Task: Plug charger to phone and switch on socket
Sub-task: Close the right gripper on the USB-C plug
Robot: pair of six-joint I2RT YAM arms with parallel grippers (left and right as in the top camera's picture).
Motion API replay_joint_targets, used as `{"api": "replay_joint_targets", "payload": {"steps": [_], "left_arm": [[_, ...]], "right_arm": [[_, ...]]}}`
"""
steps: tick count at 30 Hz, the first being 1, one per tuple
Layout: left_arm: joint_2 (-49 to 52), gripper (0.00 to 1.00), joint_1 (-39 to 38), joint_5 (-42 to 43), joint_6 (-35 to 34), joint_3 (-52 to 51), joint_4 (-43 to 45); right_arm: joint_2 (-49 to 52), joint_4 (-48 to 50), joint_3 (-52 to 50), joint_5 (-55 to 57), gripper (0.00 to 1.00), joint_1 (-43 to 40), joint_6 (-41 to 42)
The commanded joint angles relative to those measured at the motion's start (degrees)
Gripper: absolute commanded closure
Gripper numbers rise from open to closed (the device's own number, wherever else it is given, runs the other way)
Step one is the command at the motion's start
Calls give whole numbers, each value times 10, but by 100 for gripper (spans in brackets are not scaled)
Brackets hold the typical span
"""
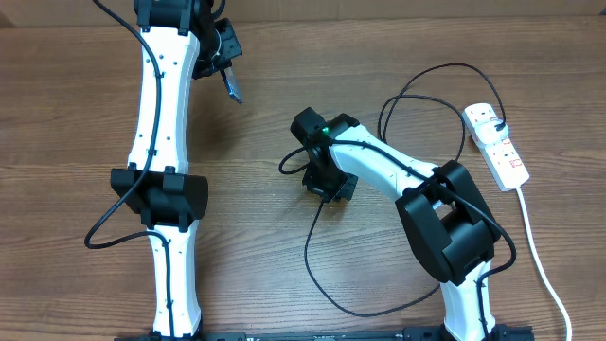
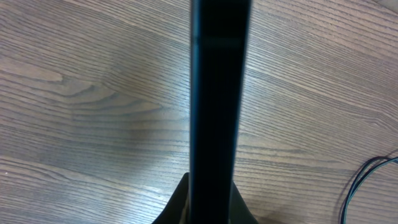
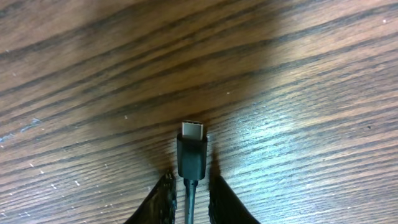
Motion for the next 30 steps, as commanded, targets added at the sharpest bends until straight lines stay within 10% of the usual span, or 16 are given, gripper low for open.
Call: {"api": "replay_joint_targets", "payload": {"steps": [1, 30], "left_arm": [[-19, 96, -1, -5, 7, 15, 4], [-19, 96, -1, -5, 7, 15, 2]], "right_arm": [[22, -2, -14, 12, 85, 1, 4], [22, -10, -14, 11, 88, 1, 11]]}}
